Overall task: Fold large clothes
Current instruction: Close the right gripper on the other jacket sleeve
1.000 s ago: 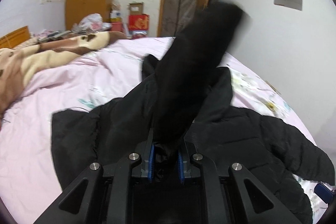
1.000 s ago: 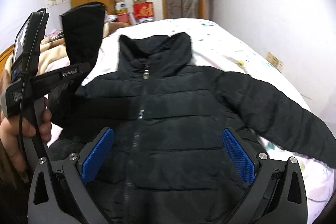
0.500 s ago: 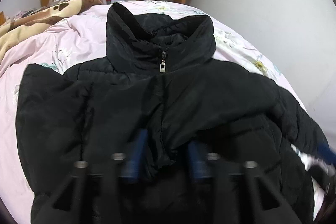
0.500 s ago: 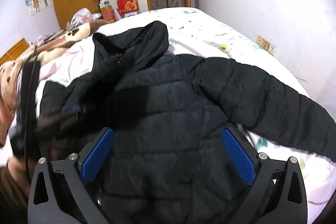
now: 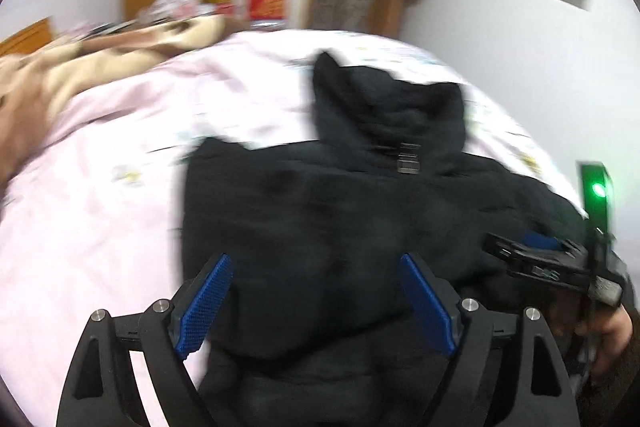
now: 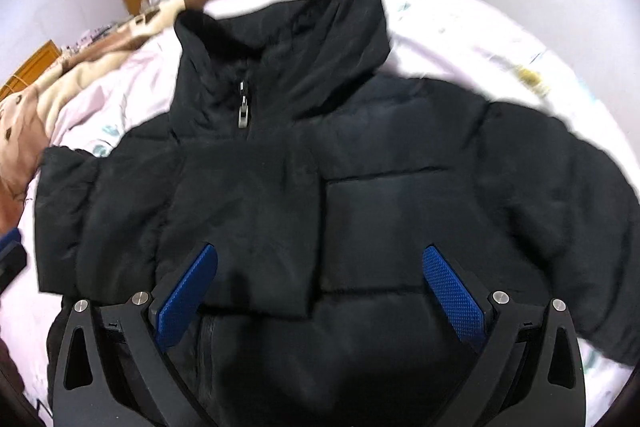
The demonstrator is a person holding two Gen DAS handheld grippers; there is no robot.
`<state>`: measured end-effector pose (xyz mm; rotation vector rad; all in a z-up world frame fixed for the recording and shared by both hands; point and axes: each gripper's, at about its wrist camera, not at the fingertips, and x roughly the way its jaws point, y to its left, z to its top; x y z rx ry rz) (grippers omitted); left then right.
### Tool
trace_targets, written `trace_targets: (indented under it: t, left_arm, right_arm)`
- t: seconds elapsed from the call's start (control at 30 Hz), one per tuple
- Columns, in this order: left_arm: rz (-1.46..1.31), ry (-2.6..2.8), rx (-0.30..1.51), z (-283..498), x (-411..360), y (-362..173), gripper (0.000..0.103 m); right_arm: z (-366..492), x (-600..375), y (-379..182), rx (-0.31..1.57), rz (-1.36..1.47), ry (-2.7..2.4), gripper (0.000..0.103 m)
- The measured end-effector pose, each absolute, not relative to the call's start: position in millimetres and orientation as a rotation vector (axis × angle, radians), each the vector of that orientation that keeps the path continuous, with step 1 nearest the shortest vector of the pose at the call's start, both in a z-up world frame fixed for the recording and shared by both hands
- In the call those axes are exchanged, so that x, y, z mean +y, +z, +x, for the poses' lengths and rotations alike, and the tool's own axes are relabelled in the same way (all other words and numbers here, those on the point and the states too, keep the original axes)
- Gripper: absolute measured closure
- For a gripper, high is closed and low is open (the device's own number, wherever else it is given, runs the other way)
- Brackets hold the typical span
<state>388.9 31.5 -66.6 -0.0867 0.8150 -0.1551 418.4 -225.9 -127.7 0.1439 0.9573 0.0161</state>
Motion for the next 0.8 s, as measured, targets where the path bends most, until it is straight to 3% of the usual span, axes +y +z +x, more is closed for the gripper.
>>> trace_targets:
  t: [0.07, 0.1, 0.13, 0.23, 0.5, 0.8]
  left_arm:
    - [-0.111, -0.081, 0.833, 397.2, 51.2, -70.9, 0.017]
    - [-0.114, -0.062, 0.847, 400.7, 57.0, -73.9, 0.017]
    - [-0.12, -0.045, 0.867, 404.6, 62.5, -78.4, 0.017]
    - [-0.136, -0.034, 0.892, 410.3, 69.1, -88.6, 0.017]
    - [-0.129, -0.02, 0.879, 425.5, 63.4, -94.2, 0.018]
    - [-0.062, 0.002, 0.99, 461.2, 37.1, -124.4, 0.018]
  right_arm:
    - [427.0, -219.5, -138.3, 0.998, 0.163, 0.017, 0.022]
    - [430.4, -215.9, -143.0, 1.031, 0.147, -0.009, 0.045]
    - [431.0, -212.2, -144.0, 1.034, 0.138, -0.016, 0.074]
    - [429.1, -208.1, -140.2, 1.019, 0.124, -0.009, 0.097]
    - [388.1, -242.7, -89.3, 0.811, 0.122, -0.102, 0.098]
    - [388.2, -249.7, -123.4, 0.901, 0.021, -0.203, 0.098]
